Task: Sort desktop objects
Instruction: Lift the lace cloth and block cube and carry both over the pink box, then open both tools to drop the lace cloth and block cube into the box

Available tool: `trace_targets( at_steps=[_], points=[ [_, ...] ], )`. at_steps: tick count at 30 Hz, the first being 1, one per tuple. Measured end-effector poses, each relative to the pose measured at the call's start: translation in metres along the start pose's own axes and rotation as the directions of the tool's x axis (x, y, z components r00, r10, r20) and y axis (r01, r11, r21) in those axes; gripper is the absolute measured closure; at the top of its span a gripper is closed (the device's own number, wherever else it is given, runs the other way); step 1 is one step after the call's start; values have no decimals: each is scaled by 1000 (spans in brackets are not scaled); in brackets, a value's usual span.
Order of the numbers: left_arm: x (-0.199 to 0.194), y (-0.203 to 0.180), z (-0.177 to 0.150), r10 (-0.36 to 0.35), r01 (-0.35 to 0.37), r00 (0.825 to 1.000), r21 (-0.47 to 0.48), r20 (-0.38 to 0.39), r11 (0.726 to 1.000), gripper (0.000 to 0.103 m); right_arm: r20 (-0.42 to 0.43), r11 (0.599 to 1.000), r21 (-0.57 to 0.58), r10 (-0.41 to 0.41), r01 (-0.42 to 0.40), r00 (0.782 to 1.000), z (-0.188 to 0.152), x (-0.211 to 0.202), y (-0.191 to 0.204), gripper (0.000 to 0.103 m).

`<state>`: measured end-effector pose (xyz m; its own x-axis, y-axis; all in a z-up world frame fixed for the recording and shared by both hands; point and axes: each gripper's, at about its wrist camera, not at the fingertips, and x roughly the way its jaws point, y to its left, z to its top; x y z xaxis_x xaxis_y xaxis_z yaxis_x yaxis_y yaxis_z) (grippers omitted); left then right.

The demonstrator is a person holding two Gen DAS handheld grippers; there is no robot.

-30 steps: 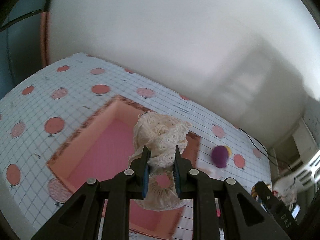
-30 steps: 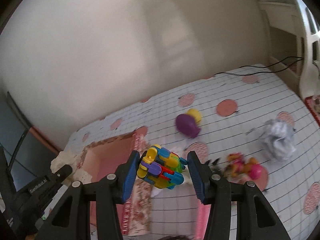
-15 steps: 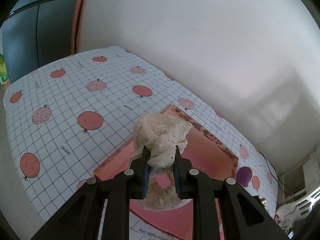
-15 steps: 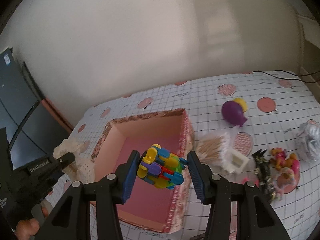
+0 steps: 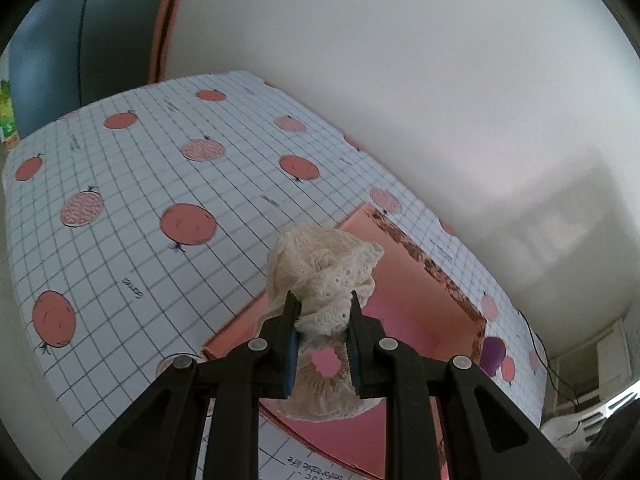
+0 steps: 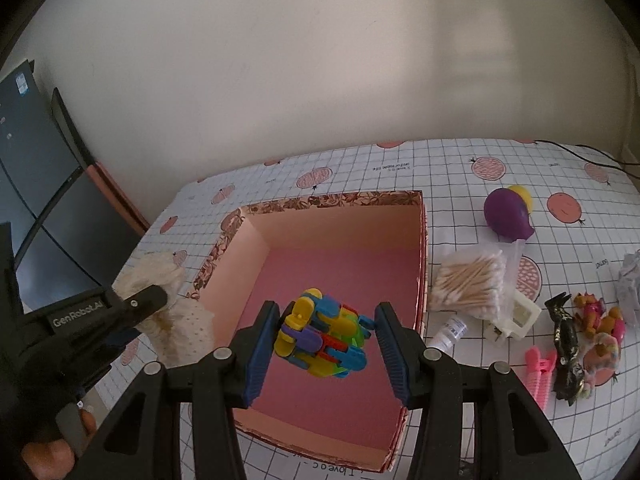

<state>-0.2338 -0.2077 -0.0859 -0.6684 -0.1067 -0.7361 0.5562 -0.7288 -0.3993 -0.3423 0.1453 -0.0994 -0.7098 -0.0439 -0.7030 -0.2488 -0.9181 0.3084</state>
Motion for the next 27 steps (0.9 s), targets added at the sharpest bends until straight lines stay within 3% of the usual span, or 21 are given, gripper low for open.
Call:
trace_targets(
  at_steps=[7, 9, 11, 13, 21, 27],
  points=[
    [12, -9, -5, -6, 8, 999, 26, -45, 1000, 81, -31, 1000, 2, -8, 8, 1000, 0, 11, 0, 49],
    [15, -9, -6, -4, 5, 998, 23, -59, 1000, 77, -29, 1000, -7, -17, 17, 999, 1, 11, 1, 49],
    [19, -9, -7, -1, 3, 997, 25, -79, 1000, 62, -27, 1000, -10, -22, 22, 999, 2, 11, 1, 49],
    [22, -12, -9, 4, -1, 996, 37, -93, 999, 58, -26, 999, -17, -30, 30, 999, 2, 11, 1, 49],
    [28, -19, -12, 19, -11, 994, 78, -105, 997, 58, -8, 995, -34, -89, 89, 996, 9, 4, -3, 49],
    [31, -19, -11, -15, 23, 994, 73, -106, 997, 35, -26, 990, -69, -127, 125, 992, 13, 5, -6, 49]
  ],
)
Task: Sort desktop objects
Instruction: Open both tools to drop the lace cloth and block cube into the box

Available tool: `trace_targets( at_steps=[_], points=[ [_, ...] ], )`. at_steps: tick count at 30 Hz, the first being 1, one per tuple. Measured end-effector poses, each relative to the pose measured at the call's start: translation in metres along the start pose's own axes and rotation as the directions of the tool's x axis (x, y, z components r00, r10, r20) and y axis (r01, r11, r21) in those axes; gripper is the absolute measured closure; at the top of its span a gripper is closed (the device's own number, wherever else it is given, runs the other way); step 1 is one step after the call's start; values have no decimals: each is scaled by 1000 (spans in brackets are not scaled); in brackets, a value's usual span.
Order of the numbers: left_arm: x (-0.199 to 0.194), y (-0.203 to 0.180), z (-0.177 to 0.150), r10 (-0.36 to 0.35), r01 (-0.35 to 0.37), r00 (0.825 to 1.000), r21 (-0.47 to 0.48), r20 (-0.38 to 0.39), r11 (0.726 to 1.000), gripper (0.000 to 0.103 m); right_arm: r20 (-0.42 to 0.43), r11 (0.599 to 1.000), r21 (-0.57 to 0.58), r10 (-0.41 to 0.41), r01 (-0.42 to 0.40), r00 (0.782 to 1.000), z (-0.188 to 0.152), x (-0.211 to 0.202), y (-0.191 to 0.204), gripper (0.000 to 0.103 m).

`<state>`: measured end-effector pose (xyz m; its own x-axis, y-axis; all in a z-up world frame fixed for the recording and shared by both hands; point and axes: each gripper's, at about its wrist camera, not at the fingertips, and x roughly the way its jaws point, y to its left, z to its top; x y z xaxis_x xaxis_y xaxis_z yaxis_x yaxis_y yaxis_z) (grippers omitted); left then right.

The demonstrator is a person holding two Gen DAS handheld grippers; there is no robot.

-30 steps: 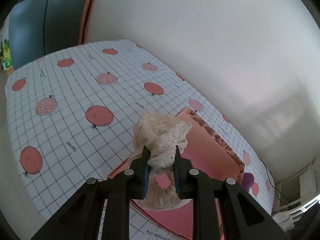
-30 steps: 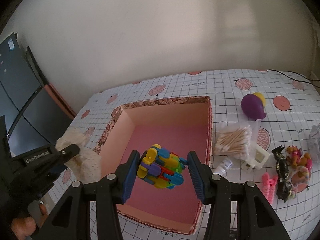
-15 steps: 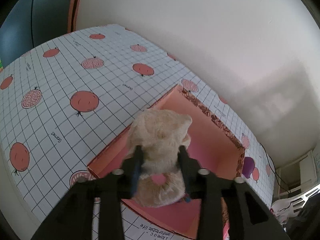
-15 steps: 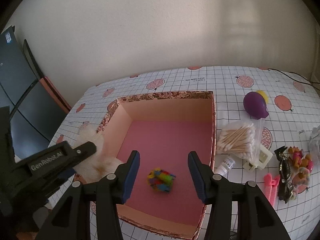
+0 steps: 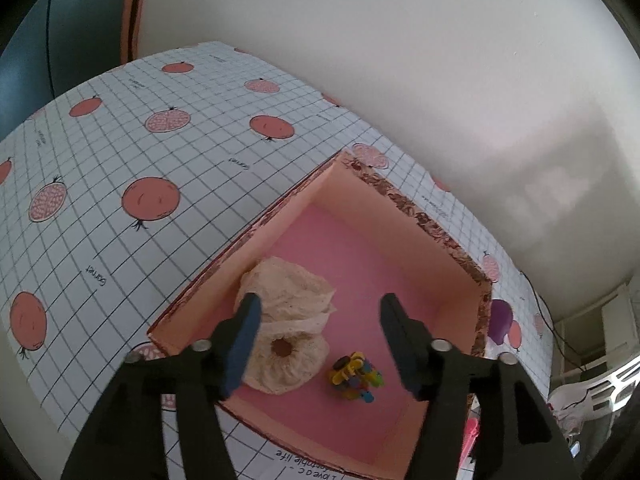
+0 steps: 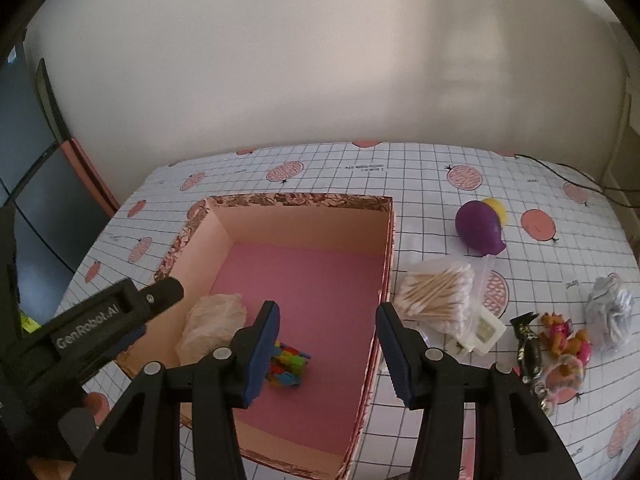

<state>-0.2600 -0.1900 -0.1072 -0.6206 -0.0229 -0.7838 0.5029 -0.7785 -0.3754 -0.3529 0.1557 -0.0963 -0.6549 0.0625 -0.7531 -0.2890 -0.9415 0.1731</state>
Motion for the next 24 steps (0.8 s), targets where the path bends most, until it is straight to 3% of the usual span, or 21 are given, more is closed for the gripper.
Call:
trace_targets(
  at_steps=[2, 8, 16, 20, 24],
  points=[
    [-2, -2, 0, -1, 1, 1000, 15, 19, 1000, 25, -6, 1000, 3, 10, -10, 1000, 3, 1, -1, 49],
    [-10, -9, 2, -19, 13, 997, 84, 69, 996, 13, -3, 1000, 16, 17, -17, 1000, 14, -1, -3, 49],
    [-28, -5, 6, -4, -18, 988, 138, 157, 990, 10, 39, 1000, -18, 26, -25, 999, 29, -15, -2, 49],
    [-31, -1, 7, 26, -45, 987, 119, 160, 992, 10, 17, 998, 5, 62, -62, 998, 24, -16, -11, 49],
    [-35, -7, 3, 53, -77, 983, 135, 175, 988, 10, 4, 999, 11, 40, -40, 999, 24, -22, -28, 49]
  ],
)
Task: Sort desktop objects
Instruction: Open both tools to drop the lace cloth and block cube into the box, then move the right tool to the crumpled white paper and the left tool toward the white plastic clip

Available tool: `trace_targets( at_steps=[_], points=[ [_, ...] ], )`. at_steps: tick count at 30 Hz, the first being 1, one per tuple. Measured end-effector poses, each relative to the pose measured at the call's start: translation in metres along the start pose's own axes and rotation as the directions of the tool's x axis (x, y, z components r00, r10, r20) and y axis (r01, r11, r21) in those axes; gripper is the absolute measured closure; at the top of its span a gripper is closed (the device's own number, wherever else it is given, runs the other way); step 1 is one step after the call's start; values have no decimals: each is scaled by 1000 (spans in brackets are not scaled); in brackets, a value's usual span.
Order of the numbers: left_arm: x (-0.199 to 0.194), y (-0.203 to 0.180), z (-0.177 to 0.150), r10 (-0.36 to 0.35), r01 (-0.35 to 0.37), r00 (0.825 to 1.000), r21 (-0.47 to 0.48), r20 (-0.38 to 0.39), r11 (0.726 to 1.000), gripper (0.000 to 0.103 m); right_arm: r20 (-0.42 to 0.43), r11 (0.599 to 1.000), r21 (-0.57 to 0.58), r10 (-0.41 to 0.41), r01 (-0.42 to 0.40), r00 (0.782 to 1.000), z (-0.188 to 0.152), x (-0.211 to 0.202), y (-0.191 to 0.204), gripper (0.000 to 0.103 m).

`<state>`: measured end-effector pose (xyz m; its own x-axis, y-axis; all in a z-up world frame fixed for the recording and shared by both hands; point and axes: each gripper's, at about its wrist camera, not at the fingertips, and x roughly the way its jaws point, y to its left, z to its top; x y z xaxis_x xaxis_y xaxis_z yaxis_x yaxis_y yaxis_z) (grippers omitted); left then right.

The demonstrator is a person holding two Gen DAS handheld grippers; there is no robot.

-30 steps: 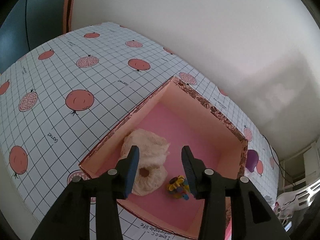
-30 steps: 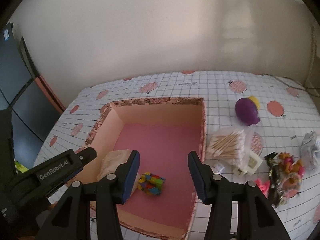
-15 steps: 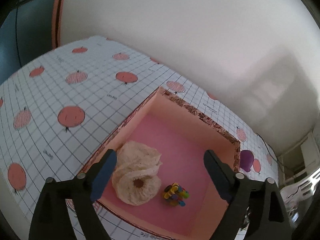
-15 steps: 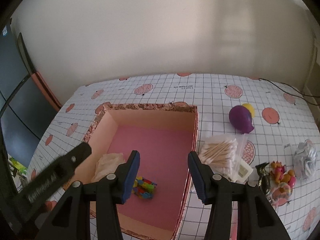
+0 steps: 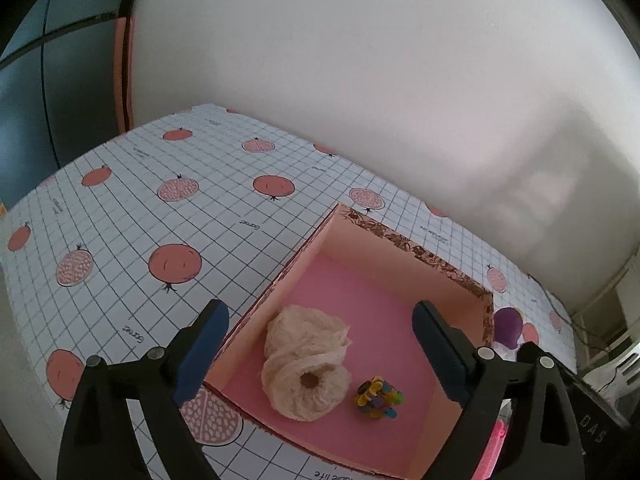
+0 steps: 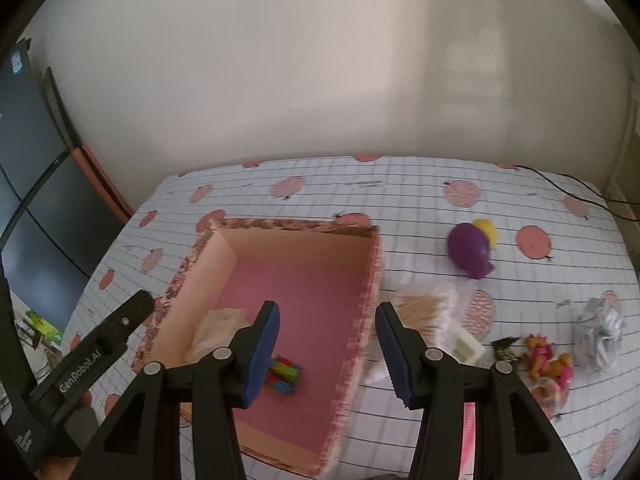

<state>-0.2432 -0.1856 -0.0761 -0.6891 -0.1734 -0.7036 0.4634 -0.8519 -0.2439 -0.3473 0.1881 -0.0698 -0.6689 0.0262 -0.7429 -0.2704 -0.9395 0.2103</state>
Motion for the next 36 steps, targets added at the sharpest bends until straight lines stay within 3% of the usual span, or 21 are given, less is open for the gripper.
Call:
trace_targets(
  at_steps=[3, 6, 9, 13, 19, 27, 36],
  points=[
    [-1, -6, -3, 0, 0, 1000, -16, 14, 1000, 10, 3, 999, 16, -39, 39, 999, 1, -8, -23, 49],
    [-6, -16, -6, -46, 47, 999, -50, 28, 998, 10, 9, 989, 26, -147, 146, 989, 0, -17, -49, 49],
    [-9, -38, -10, -37, 38, 998, -12, 43, 999, 10, 20, 980, 73, -186, 184, 982, 0, -26, -75, 49],
    [-8, -70, -20, -20, 19, 999, 49, 32, 999, 9, 47, 975, 150, -171, 162, 984, 4, -40, -100, 49],
    [-16, -122, -34, -54, 49, 998, 109, 41, 993, 9, 63, 966, 231, -137, 119, 989, -1, -51, -138, 49],
    [-25, -183, -55, -140, 137, 990, 114, 13, 984, 9, 38, 930, 340, -160, 138, 986, -13, -55, -202, 49],
    [-15, -237, -69, -176, 182, 983, 129, -53, 975, 9, 2, 905, 384, -199, 183, 980, -25, -55, -252, 49]
  ],
)
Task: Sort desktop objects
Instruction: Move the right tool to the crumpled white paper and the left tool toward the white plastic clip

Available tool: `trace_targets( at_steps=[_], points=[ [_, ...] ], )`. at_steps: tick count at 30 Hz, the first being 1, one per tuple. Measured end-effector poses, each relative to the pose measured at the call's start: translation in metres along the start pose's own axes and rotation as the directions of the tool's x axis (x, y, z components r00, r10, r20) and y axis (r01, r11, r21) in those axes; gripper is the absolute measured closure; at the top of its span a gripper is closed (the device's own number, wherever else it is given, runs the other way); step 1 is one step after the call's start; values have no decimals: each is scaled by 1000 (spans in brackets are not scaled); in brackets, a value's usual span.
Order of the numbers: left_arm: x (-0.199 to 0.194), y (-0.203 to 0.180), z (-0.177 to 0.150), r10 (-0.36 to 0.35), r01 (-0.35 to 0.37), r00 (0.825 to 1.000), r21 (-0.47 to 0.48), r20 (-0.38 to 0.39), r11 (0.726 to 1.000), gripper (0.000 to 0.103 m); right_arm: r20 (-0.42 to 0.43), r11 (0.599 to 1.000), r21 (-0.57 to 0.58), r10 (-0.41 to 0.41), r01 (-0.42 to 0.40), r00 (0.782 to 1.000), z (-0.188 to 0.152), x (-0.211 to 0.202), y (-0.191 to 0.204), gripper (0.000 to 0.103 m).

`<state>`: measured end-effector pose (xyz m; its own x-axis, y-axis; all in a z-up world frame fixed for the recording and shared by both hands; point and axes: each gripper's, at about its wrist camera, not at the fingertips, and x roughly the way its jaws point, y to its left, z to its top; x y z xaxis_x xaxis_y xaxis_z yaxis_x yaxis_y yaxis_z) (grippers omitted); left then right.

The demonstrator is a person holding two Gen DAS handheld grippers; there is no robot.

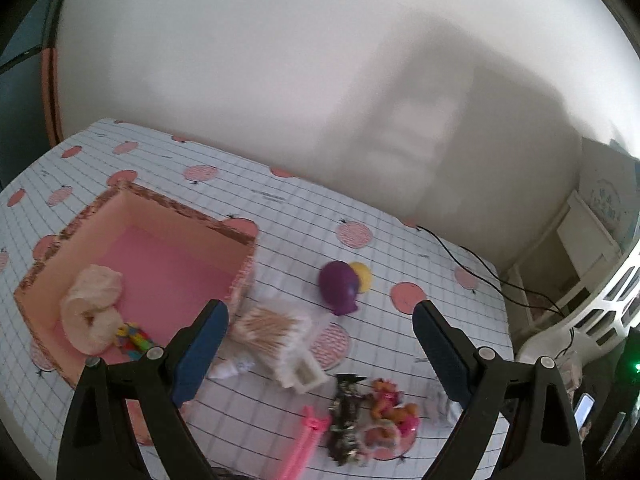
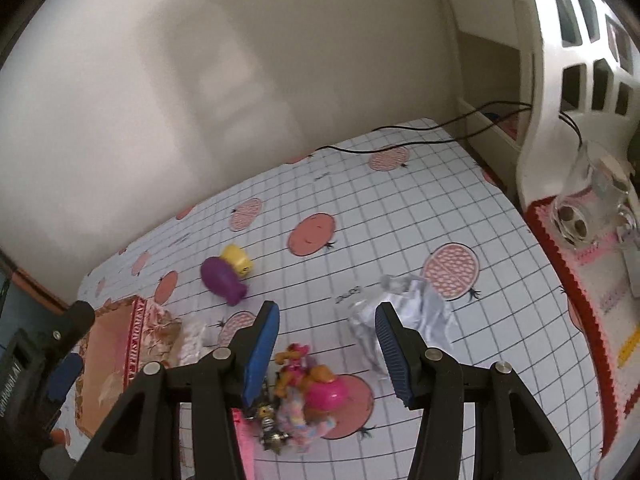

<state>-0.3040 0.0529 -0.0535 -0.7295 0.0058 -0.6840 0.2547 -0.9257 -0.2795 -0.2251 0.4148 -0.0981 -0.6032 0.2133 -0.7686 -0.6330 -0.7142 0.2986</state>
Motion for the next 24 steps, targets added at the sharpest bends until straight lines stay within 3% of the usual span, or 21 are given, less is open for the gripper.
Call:
trace_targets(
  at_steps=[7, 13, 19, 24],
  points=[
    [15, -19, -2, -4, 2, 999, -21, -52, 1000, 9, -39, 998, -19, -58, 57, 998, 1, 19, -18, 49],
    [46, -30, -12, -8, 15, 989, 45, -148, 999, 9, -56, 991, 7, -133, 134, 989, 4, 30, -41, 49],
    [74, -43, -31, 10, 31, 972, 169, -237, 985, 9, -60, 974, 100, -196, 202, 979, 7, 34, -72, 37],
    [91, -41, -39, -19, 80, 950, 184, -312, 980, 9, -80, 973, 110, -195, 203, 977, 5, 41, -80, 26]
  ],
)
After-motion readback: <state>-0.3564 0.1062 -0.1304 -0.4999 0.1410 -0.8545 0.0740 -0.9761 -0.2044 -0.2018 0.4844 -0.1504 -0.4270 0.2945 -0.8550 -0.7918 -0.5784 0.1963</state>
